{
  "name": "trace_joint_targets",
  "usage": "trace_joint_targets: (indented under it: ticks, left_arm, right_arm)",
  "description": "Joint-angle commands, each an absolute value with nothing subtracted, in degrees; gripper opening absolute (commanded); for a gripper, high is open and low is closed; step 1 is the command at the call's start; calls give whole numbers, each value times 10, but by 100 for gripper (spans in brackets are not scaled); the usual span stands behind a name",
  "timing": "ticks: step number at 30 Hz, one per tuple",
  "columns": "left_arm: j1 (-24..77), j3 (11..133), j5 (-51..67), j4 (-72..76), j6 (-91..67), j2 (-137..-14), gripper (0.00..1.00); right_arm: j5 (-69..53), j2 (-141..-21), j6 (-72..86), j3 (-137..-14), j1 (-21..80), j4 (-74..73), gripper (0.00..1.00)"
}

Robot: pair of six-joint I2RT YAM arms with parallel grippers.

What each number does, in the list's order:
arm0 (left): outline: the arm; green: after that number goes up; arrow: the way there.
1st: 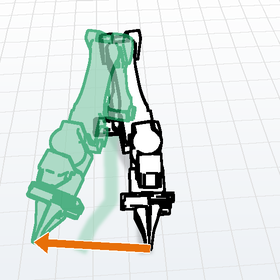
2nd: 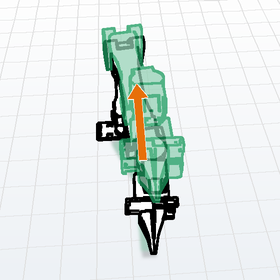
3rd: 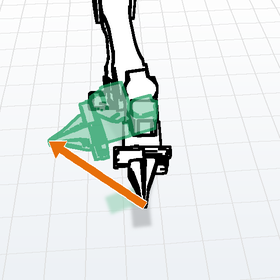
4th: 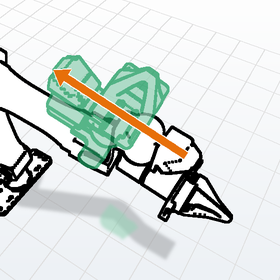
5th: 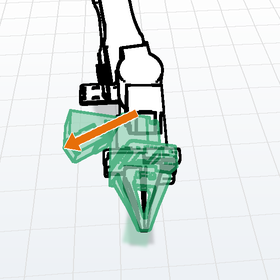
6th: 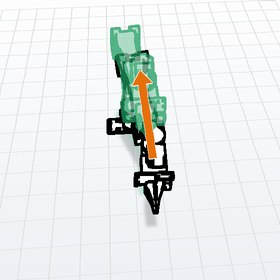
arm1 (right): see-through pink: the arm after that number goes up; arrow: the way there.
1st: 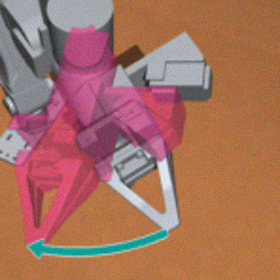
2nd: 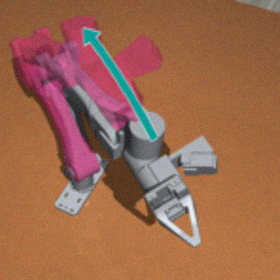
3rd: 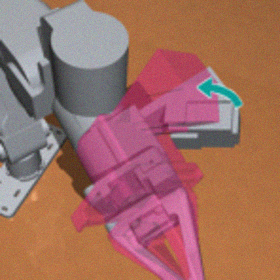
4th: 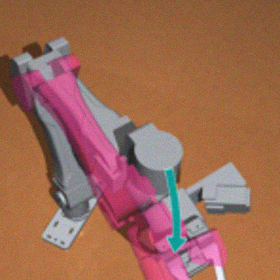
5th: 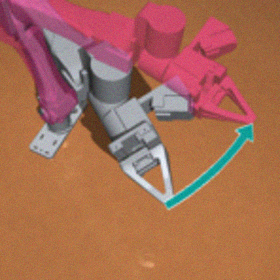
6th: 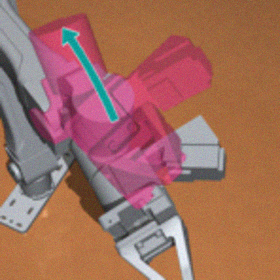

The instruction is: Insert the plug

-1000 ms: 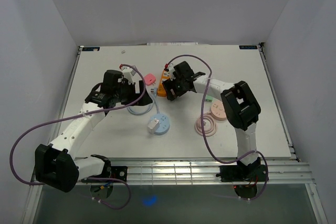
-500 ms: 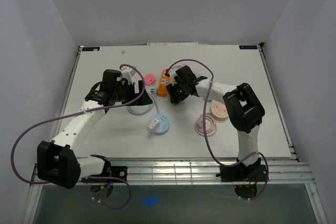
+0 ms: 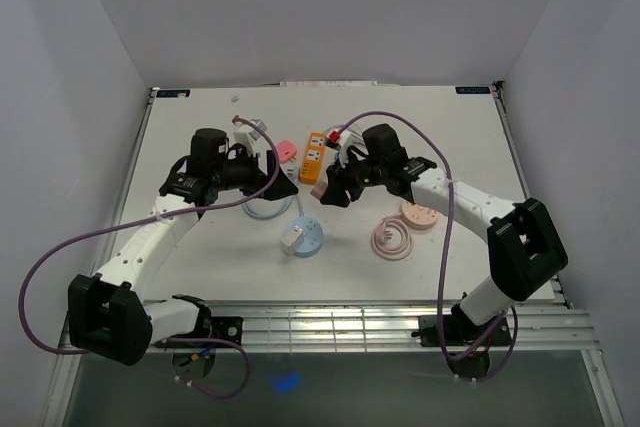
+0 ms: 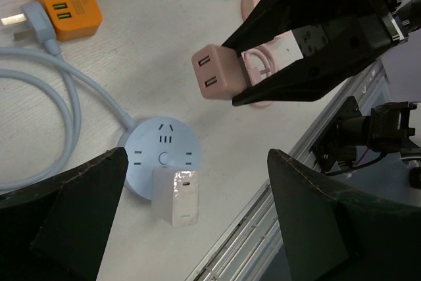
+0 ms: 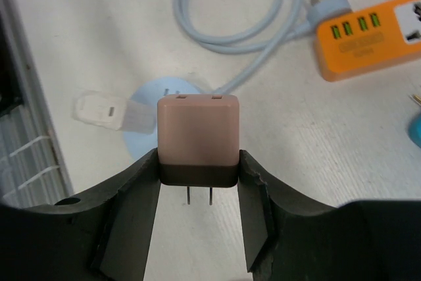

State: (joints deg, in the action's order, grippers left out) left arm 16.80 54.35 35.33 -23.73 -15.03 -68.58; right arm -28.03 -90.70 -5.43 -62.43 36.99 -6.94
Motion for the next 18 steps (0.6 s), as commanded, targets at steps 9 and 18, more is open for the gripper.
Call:
trace_joint_targets:
  ticks: [9, 18]
  left_arm:
    - [165, 547, 506, -160, -113, -664, 96]
    - [165, 526, 595, -113, -137, -660, 90]
  right_arm:
    - [-569, -847, -69, -621, 372, -34, 44]
    - [-668, -855, -32, -643, 372, -20, 45]
